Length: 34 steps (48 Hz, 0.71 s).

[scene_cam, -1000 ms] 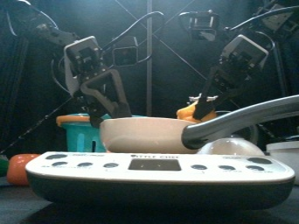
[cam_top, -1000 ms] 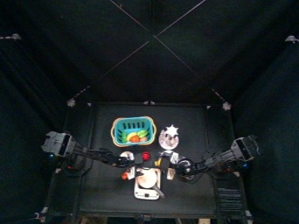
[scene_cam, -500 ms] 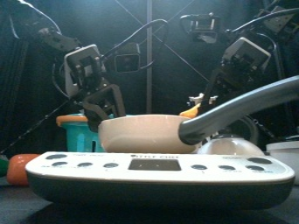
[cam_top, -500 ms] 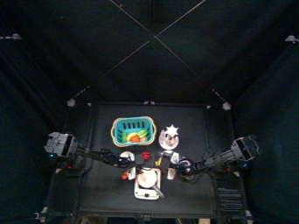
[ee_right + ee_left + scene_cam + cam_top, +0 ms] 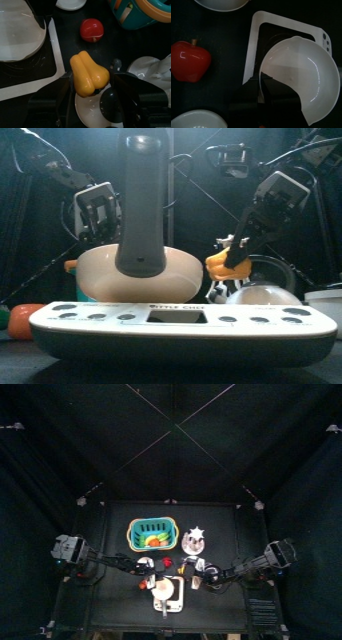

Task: Grab pan

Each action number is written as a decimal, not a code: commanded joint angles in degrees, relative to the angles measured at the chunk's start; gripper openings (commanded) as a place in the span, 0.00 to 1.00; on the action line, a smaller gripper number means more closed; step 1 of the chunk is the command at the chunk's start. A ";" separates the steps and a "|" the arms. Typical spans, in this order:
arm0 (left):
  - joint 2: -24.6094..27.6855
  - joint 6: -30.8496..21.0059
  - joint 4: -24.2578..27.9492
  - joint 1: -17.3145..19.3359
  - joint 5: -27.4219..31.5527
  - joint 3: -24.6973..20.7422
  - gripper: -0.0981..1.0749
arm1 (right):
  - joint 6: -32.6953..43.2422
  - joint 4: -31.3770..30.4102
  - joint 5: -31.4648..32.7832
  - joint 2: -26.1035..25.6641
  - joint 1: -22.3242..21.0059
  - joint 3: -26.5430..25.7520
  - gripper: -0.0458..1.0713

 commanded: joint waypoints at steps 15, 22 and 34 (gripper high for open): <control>-5.27 0.00 0.88 0.26 0.09 -0.26 0.43 | 0.09 -0.18 0.09 -1.49 0.09 -0.44 0.61; -7.03 0.09 0.88 0.18 0.18 0.79 0.43 | 0.09 -0.09 0.09 -1.58 0.09 -0.44 0.61; -11.60 0.00 0.97 0.26 1.49 5.10 0.43 | 0.00 -0.79 0.09 -1.67 -0.18 -1.23 0.61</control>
